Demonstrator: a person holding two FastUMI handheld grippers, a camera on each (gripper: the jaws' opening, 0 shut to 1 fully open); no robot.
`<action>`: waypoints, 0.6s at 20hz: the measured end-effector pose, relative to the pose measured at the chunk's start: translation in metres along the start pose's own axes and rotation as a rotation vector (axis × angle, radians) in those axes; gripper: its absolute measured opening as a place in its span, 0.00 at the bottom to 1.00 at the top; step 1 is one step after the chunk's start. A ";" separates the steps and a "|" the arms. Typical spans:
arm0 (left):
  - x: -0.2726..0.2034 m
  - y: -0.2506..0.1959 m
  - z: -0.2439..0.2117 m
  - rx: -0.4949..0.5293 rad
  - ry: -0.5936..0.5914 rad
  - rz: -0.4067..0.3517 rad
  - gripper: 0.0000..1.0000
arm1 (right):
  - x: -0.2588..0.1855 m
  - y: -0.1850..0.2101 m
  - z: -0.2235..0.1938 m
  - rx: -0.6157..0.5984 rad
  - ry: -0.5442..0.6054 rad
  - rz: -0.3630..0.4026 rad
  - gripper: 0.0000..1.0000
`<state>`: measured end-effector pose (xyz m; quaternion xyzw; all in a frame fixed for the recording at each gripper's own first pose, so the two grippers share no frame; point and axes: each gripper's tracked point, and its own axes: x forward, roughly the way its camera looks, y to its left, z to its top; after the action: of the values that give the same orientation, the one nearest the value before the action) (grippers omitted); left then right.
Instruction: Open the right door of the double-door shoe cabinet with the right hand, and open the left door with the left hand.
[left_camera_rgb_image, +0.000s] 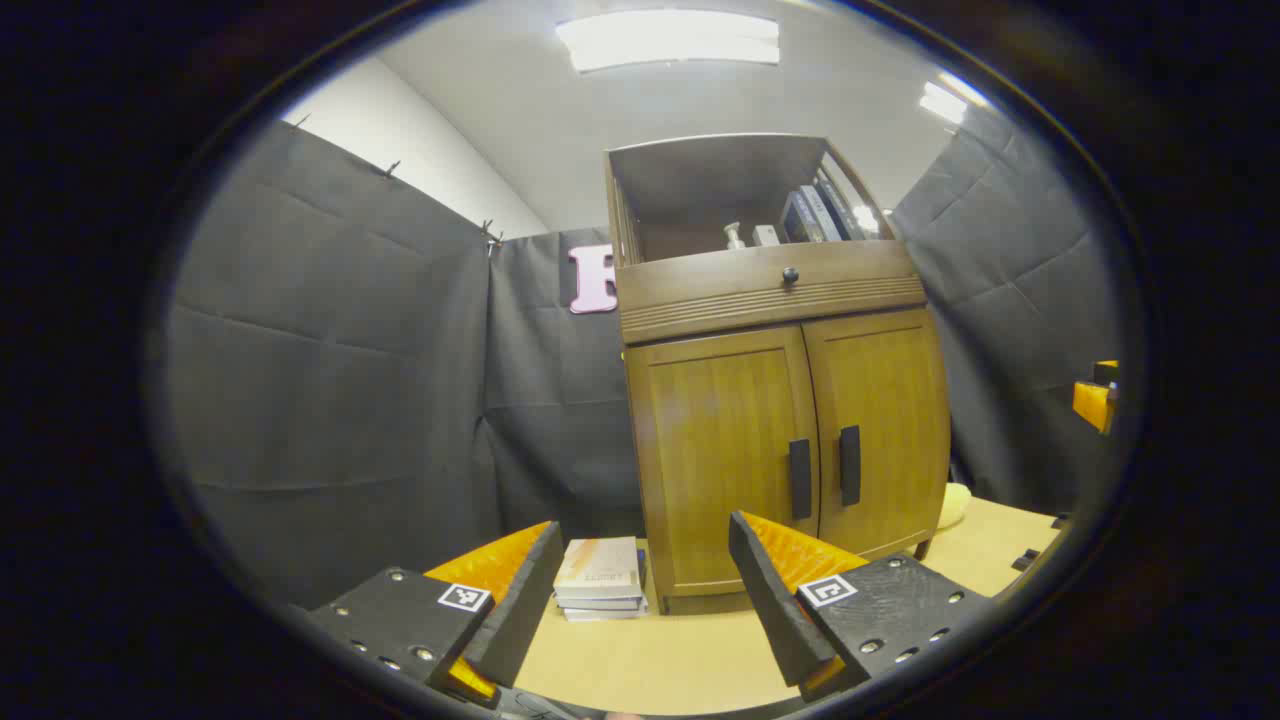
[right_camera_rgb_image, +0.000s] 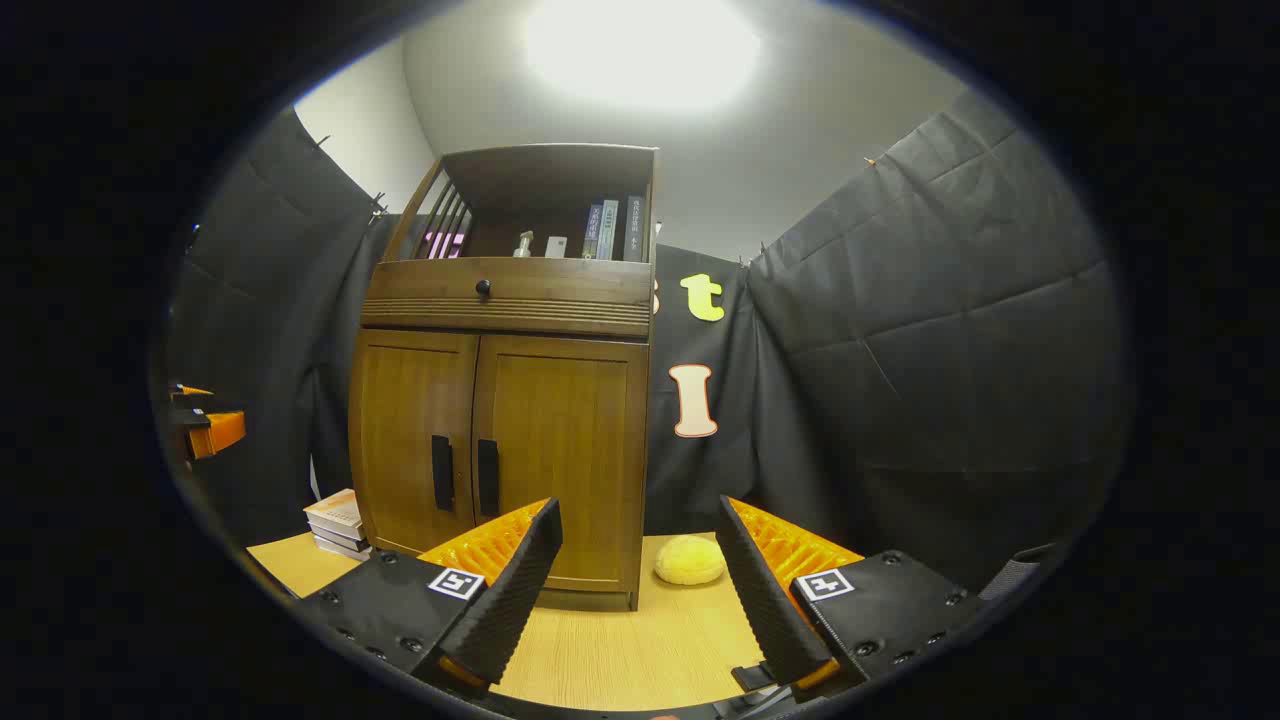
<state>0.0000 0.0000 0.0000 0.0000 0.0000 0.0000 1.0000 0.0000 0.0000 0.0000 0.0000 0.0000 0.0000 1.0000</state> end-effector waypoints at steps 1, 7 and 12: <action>0.001 0.000 0.001 0.000 -0.001 -0.002 0.99 | 0.001 0.000 0.000 0.001 -0.002 0.001 0.96; 0.001 -0.005 0.001 0.006 -0.005 -0.004 0.99 | 0.005 0.000 -0.002 0.008 -0.004 0.000 0.96; 0.001 -0.005 0.000 0.009 -0.004 0.004 0.99 | 0.011 0.004 -0.003 0.015 -0.005 0.008 0.96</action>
<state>0.0006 -0.0051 0.0005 0.0043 -0.0020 0.0022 1.0000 0.0113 0.0042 -0.0035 0.0073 -0.0024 0.0041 1.0000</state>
